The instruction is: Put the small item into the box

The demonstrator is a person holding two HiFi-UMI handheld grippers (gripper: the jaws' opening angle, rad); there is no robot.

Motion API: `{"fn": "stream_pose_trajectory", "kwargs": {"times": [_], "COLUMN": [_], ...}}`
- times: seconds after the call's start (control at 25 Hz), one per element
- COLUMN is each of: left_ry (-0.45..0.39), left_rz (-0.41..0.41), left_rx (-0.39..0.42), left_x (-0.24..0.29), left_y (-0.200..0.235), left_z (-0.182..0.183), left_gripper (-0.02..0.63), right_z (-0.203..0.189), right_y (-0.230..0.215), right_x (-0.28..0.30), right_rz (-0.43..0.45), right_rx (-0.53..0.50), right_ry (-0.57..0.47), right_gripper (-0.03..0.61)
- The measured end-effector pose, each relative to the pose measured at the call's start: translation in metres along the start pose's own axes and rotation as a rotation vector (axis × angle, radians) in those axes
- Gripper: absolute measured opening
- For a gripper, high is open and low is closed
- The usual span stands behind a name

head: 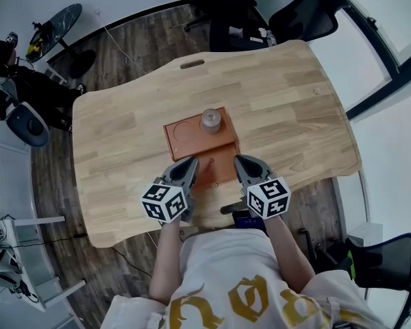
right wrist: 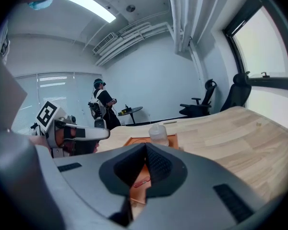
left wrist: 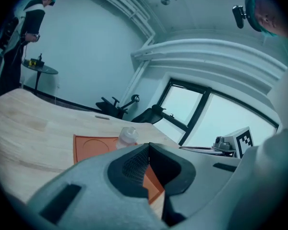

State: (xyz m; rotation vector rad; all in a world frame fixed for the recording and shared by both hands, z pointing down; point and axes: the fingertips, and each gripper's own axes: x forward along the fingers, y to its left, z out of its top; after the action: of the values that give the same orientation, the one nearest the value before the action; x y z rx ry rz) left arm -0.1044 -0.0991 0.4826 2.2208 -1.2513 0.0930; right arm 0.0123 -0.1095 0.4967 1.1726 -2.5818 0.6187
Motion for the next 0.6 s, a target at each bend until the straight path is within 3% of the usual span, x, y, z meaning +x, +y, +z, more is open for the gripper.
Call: {"fn": "stream_pose_trajectory", "kwargs": {"times": [0.32,0.6], "left_ry": [-0.079,-0.125], "left_rz": [0.075,0.101], "left_rx": [0.142,0.165], "left_x": [-0.022,-0.037], "left_y": [-0.006,-0.006], "left_z": [0.021,0.032], "left_gripper": [0.009,0.009], "right_z": [0.015,0.019], "right_y": [0.019,0.027], "right_x": [-0.01,-0.017], "right_rz": [0.005,-0.006], "right_rx": [-0.041,-0.06], "right_ry": [-0.048,-0.068], "right_gripper": [0.011,0.011]}}
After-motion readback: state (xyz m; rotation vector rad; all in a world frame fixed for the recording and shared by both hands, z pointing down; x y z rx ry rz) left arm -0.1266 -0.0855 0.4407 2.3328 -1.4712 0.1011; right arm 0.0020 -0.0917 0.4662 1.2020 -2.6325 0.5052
